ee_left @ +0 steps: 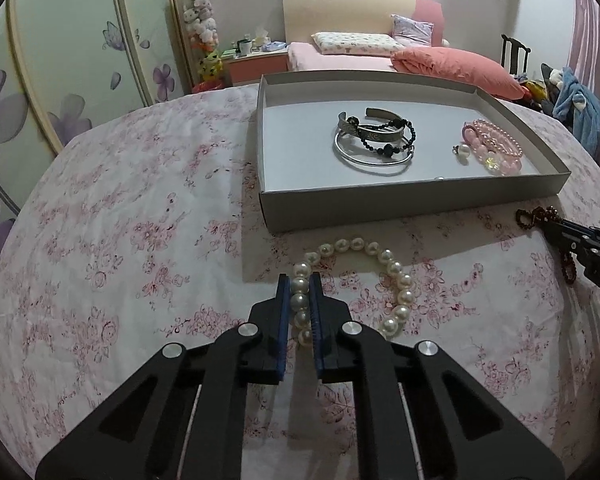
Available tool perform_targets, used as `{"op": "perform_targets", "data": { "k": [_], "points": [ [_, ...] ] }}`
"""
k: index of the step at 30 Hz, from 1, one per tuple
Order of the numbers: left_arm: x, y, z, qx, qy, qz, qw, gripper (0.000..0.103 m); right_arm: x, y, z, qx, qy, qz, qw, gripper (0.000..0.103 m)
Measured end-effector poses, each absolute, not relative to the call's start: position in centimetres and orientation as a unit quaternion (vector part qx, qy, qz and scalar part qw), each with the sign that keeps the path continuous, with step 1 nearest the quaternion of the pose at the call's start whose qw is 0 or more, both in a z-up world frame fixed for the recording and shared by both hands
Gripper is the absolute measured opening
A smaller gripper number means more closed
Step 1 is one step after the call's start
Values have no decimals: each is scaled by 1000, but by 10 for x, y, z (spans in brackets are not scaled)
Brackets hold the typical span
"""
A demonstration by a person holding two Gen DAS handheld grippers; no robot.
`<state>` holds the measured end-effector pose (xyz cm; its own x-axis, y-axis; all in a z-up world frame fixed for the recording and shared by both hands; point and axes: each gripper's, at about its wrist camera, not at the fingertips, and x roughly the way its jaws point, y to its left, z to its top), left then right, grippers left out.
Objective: Organize jewelry
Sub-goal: 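Carry the pearl bracelet into the tray with the left tool while the right tool drops the necklace there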
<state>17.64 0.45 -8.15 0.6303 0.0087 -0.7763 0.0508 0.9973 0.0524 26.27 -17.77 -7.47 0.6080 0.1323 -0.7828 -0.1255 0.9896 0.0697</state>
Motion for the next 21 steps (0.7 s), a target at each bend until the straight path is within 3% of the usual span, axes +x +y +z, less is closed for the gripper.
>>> {"op": "perform_targets", "data": {
  "k": [21],
  "points": [
    [174,10,-79,10,431,-22,902,10,260,-180,-73,23,429,70,900,9]
  ]
}}
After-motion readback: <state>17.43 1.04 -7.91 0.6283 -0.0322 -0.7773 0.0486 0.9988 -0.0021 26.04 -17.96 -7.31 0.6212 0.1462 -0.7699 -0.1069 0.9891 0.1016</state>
